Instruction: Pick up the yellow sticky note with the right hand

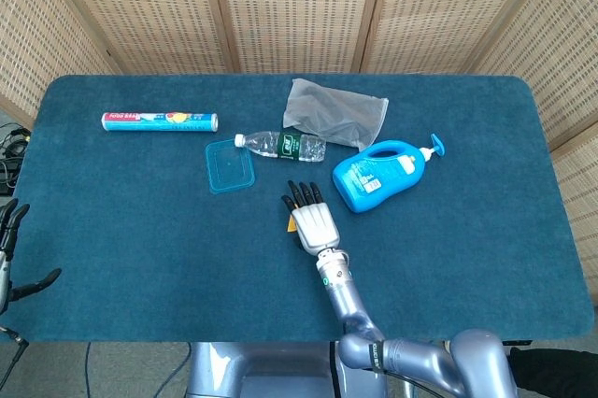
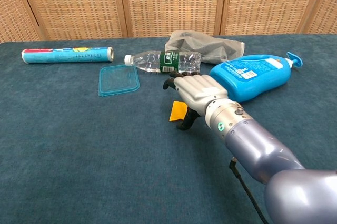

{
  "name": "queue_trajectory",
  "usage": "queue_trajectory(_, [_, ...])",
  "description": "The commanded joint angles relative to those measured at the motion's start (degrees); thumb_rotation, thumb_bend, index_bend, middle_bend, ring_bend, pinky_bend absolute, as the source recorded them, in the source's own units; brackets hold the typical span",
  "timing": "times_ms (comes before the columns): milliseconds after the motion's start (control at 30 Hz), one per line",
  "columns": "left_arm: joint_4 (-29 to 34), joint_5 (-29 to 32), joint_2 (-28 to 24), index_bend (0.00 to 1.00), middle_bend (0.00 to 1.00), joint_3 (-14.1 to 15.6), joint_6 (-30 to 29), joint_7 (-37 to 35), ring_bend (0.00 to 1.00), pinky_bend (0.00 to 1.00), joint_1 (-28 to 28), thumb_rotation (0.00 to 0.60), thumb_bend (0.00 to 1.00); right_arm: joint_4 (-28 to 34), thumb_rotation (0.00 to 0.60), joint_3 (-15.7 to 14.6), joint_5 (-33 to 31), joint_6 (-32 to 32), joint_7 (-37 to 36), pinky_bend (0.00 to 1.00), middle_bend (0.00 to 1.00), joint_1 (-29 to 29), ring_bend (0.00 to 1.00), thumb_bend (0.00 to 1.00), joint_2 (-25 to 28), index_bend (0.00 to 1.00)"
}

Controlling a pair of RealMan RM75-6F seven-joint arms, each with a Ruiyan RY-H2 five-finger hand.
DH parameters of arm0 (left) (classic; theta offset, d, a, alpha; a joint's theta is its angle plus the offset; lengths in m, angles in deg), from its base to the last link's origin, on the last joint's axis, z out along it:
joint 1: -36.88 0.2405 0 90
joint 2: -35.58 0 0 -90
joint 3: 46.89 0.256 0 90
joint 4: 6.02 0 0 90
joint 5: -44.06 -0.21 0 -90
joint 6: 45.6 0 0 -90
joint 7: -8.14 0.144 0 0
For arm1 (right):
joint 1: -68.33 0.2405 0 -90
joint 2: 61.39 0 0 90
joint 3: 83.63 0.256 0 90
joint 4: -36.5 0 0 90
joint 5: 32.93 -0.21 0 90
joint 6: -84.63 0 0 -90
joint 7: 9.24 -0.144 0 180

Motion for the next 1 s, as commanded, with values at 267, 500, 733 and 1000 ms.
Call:
queue_trajectory(267, [-0.18,0.22,0.15,0.00,0.00,-0.13,0.16,0.06,0.00,0.08,-0.08,0.600,0.07,-4.87,0.600,1.19,-0.04,-1.56,-1.42,0.00,0.00,1.50,0.00,0.35,-2.04,0.20])
queue_trajectory(500, [-0.13,0.27,0.08,0.00,0.00,-0.18,0.03,-0.07,0.00,0.08,0.00,0.600,0.08,-8.01,0.600,1.86,0.71,-1.41,-2.29,0.00,0.00,2.34,0.00,0.44,-3.18,0.20])
queue_trajectory(733, [-0.06,0.08,0.00,0.00,0.00,-0.09,0.02,-0.21,0.00,0.08,0.00,0.600,0.08,-8.03,0.600,1.87,0.87,-1.55,-3.08,0.00,0.00,1.89,0.00,0.49,-3.06,0.26])
queue_trajectory(1000, [0.26,-0.25,-0.20,0.00,0.00,0.04,-0.23,-0.42,0.00,0.08,0.08,0.600,0.08,-7.70,0.600,1.85,0.72,-1.44,-2.83,0.00,0.03,1.41,0.00,0.41,-3.04,0.50])
